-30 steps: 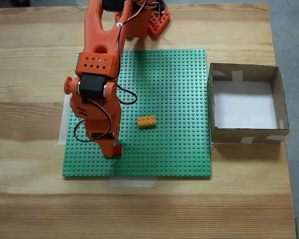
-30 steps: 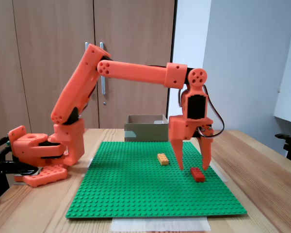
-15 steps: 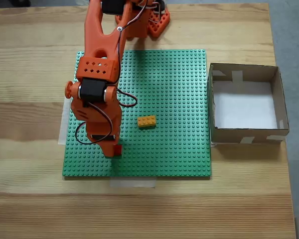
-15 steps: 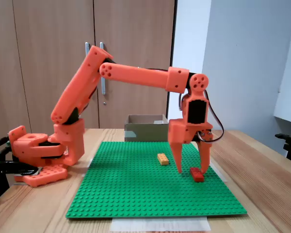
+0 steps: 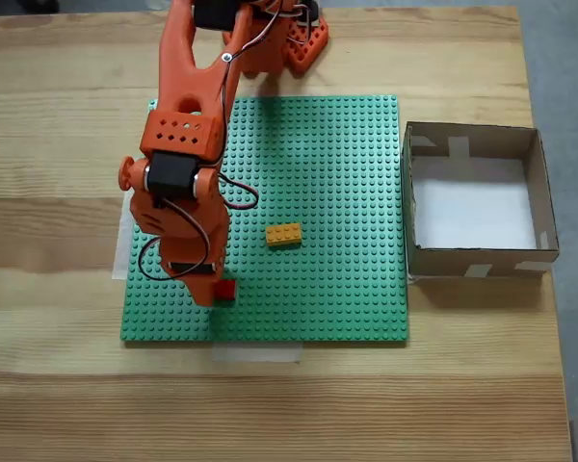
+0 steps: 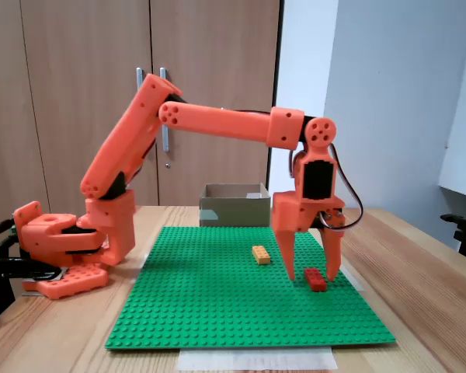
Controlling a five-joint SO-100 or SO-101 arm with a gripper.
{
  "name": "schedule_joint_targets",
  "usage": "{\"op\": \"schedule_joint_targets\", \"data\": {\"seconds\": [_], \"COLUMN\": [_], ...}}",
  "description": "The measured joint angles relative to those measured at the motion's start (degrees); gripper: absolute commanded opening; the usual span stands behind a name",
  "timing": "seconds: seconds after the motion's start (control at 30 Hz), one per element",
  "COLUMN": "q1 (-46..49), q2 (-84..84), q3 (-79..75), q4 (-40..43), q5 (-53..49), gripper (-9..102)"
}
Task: Pick the red lego block and put it in the box.
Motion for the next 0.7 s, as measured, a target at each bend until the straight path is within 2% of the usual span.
{"op": "schedule_joint_targets", "data": {"seconds": [0.7], "q1": [0.4], "q2": [-0.4], "q3": [0.0], "q4": [-2.3], "q5": [0.0], "gripper": [25]}}
